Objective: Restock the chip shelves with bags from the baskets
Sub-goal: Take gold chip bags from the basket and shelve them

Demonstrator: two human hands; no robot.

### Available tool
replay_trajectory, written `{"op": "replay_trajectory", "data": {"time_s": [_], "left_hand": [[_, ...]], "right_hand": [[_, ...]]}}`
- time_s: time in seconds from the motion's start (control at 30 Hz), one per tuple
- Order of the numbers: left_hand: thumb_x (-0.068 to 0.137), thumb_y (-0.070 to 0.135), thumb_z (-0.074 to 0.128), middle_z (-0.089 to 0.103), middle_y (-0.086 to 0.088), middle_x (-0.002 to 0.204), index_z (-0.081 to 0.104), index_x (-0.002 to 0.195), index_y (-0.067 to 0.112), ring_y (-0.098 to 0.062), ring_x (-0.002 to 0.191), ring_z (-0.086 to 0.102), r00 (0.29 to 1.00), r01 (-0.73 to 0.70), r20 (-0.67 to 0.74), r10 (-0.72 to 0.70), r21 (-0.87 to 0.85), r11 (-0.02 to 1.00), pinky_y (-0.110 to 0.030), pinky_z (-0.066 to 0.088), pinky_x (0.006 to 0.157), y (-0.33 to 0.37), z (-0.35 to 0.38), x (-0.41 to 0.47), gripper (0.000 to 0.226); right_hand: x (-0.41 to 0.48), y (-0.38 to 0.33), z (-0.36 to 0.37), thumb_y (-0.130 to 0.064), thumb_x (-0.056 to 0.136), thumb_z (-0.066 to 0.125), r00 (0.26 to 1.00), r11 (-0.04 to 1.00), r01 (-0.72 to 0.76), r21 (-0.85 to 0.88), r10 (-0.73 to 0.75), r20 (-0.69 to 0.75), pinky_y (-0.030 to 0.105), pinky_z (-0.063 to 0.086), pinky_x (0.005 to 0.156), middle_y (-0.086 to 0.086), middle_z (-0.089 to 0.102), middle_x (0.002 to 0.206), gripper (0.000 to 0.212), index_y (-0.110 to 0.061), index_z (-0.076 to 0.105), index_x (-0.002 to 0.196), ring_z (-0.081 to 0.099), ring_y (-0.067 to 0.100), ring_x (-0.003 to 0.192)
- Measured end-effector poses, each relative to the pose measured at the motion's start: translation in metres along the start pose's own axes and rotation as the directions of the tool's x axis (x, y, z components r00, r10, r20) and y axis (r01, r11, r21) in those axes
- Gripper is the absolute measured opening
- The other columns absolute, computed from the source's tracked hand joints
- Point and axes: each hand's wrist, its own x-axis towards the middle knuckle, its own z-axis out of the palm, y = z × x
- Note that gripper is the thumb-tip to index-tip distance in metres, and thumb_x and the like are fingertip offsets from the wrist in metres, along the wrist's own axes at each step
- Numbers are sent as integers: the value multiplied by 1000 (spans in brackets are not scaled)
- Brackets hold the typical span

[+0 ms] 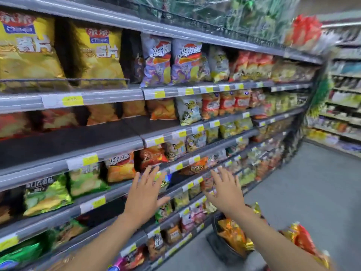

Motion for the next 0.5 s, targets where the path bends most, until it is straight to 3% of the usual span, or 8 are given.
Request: {"op": "replay_trajectory", "data": {"time_s": [0.2, 0.3, 0.4, 0.5], "left_hand": [[93, 81, 22, 40, -6, 164, 45, 157, 25, -32, 153, 36, 988, -132, 72, 135, -52, 990, -61, 39, 117, 125, 48, 71, 88], [95, 78, 36, 37, -7, 166, 43, 158, 24, -31, 155, 31, 975, -197, 91, 203, -67, 978, -62, 38, 117, 184, 69, 102, 83], [93, 78, 23, 39, -6, 165, 44, 157, 25, -32, 152, 38, 969, -206, 111, 219, -117, 972, -60, 39, 117, 235, 80, 128, 86], [90, 83, 18, 15, -2, 172, 25, 164, 29, -29, 160, 14, 953, -235, 157, 260, -160, 959, -59, 24, 125, 276, 97, 149, 92]], "right_hand": [[-19, 130, 15, -68, 92, 52, 989, 989, -148, -15, 148, 16, 56, 7, 126, 0, 10, 170, 84, -33, 17, 161, 7, 25, 157], [-23, 194, 23, -69, 90, 53, 976, 976, -217, -9, 217, 37, 56, 9, 126, -1, 13, 169, 86, -35, 18, 161, 9, 25, 157], [-26, 249, 30, -69, 89, 53, 960, 962, -272, 0, 271, 74, 58, 13, 125, 1, 15, 169, 86, -35, 18, 161, 11, 25, 156], [-30, 294, 37, -68, 88, 55, 939, 945, -327, -8, 326, 107, 58, 17, 124, 0, 16, 169, 87, -33, 21, 160, 14, 25, 156]]}}
